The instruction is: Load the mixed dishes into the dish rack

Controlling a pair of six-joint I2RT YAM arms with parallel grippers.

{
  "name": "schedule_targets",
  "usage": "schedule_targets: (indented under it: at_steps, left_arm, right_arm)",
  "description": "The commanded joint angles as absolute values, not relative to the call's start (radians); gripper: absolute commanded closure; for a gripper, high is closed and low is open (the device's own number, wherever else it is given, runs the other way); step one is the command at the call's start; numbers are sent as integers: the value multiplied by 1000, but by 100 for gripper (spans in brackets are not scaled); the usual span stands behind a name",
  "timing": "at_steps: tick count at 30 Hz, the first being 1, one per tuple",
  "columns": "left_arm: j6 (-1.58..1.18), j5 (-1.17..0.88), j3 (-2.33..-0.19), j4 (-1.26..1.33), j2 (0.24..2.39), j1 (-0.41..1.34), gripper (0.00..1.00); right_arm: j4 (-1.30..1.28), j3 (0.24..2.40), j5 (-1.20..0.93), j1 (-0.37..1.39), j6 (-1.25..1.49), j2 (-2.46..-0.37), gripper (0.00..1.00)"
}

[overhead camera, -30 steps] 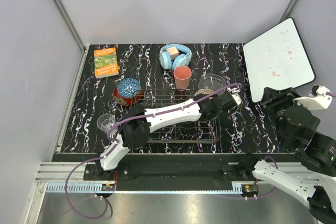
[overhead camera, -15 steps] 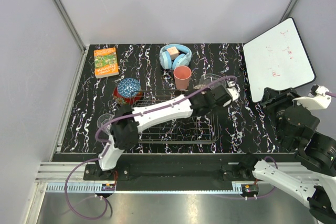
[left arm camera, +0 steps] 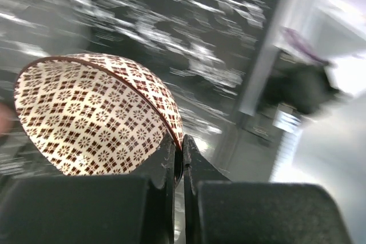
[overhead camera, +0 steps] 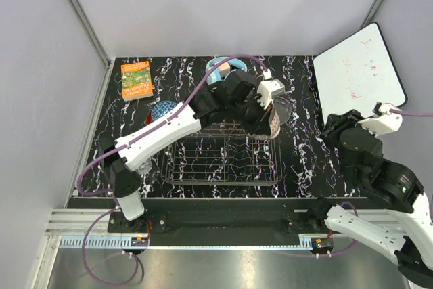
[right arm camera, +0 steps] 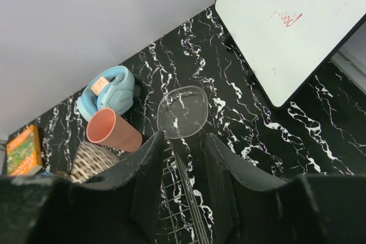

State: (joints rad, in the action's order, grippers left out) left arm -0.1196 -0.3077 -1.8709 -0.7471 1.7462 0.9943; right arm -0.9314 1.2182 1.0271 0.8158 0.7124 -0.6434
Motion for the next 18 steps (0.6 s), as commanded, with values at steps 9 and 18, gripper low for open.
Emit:
schedule_targets:
  at_steps: [9, 18]
  left_arm:
    - [-577, -939, -1634, -267, 1802, 835, 100]
    - [-772, -698, -1525, -100, 1809, 802, 100]
  right_arm:
    - [-933, 1221, 1017, 816, 709, -710, 58]
    - [-946, 1218, 991, 816, 704, -716, 58]
